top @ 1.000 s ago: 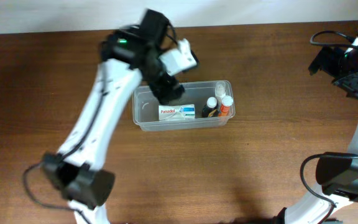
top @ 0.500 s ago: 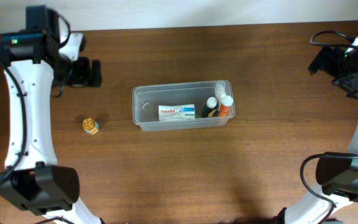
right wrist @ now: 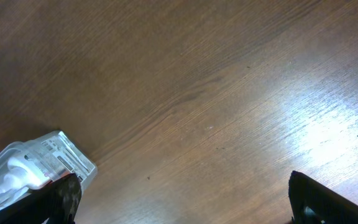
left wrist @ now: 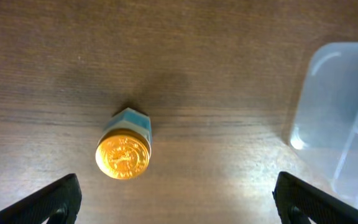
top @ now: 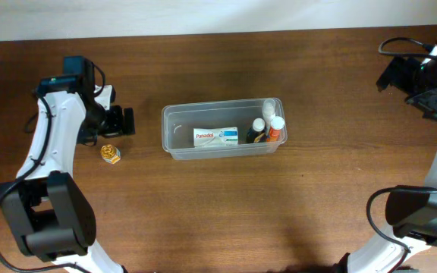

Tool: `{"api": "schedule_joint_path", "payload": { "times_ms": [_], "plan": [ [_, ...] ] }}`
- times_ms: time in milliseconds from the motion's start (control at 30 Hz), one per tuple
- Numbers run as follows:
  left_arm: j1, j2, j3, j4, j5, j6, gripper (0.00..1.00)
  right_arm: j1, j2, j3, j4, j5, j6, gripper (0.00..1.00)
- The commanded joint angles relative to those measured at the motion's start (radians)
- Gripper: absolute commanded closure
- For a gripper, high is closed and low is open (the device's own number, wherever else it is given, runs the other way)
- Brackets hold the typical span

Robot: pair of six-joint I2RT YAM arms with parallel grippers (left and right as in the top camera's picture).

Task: Pack container
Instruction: 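Move the left gripper to the gold-lidded jar and grasp it, then lift the jar and carry it over the container's left end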

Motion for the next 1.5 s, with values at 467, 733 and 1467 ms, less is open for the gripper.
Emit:
{"api": "schedule_joint_path", "payload": {
  "times_ms": [467,733,1467],
  "plan": [
    [0.034,0.139,-0.027,0.006,-0.117,-0.062,0.01,-0.002,0.002,0.003,0.001,0.009,0.009,0.02],
    [0.033,0.216,-0.027,0.018,-0.068,-0.061,0.11,-0.002,0.002,0.003,0.001,0.009,0.009,0.02],
    [0.033,0.224,0.06,-0.043,-0.053,-0.062,0.63,-0.002,0.002,0.003,0.001,0.009,0.009,0.02]
  ]
}}
